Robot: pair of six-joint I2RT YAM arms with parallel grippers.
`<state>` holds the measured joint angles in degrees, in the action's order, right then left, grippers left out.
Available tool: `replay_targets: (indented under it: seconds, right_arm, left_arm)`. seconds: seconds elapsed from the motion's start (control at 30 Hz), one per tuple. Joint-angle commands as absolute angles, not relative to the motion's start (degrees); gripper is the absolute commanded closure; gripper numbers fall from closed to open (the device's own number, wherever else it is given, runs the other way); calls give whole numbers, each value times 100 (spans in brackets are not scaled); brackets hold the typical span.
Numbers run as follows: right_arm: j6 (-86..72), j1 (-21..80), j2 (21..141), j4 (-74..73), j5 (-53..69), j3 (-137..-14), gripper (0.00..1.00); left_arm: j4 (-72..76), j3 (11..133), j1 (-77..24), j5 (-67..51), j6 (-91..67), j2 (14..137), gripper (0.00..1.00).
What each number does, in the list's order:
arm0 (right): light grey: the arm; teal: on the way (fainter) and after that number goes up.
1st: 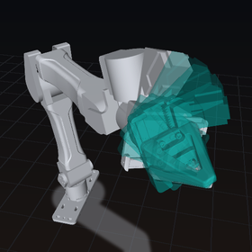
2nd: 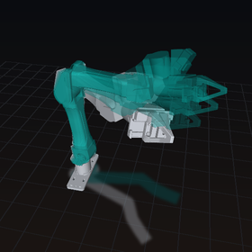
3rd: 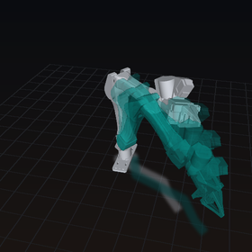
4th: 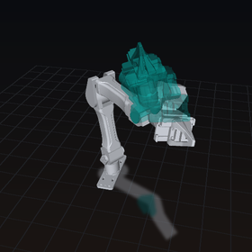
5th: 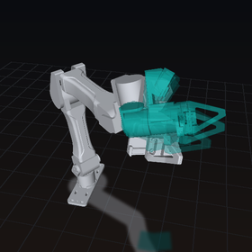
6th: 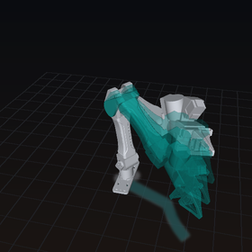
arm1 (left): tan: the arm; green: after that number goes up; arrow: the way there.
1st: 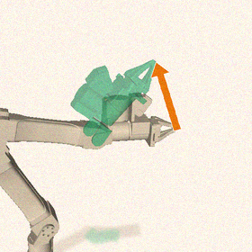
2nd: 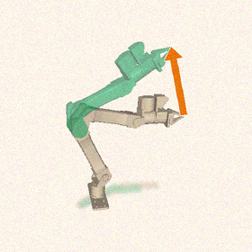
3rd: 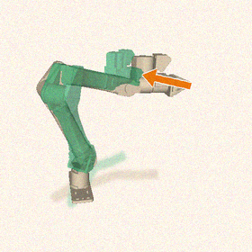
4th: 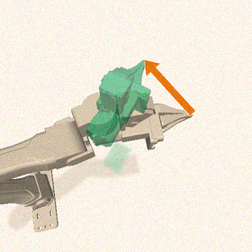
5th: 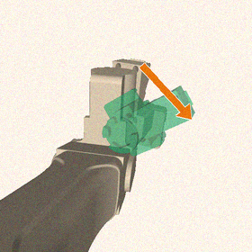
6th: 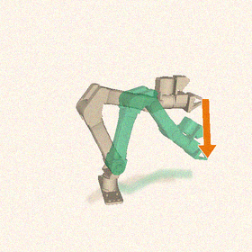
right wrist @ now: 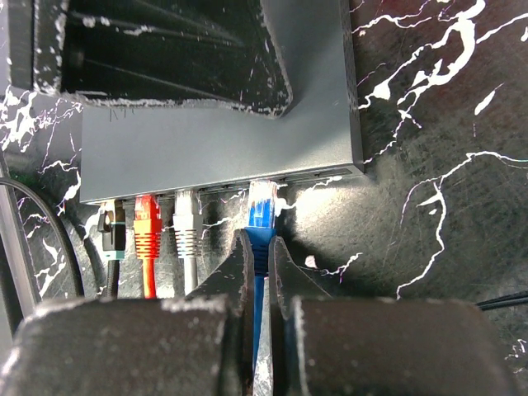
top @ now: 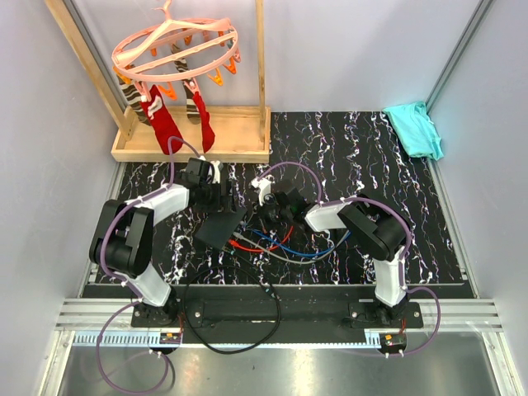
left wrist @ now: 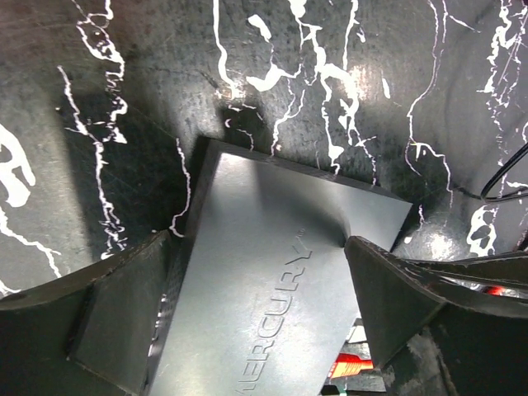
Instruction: Insert the plug into the switch port
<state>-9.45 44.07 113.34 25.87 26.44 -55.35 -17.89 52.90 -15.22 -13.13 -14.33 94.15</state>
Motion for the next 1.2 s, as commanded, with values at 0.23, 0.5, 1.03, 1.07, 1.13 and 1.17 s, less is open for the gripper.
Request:
replay_targets:
  seconds: [0.23,0.5,1.03,1.07,1.13,1.17]
  right_arm:
    - [-879,4368,11461,3401,2663,-5520,100]
    - [-299,4368,11364,3287,2637,-5493,100]
    - [431,4641,11074,2944,2408,-5625,100]
    - [431,4667,11057,2944,2400,-5634,100]
    - [396,4702,11021,2962,2391,-5642,100]
    - [378,4720,11004,2962,2391,-5651,100]
  left_arm:
    - [-1740,5467,-1494,-1898,-1521,9606,16]
    - [-1933,5519,-1494,-1960,-1424,9756,19]
    - [-2092,5616,-1494,-1890,-1433,9905,19]
    - [-2100,5616,-1503,-1872,-1441,9905,19]
    - [-2109,5625,-1494,-1846,-1450,9914,19]
    - [-2109,5625,-1503,-1828,-1468,9914,19]
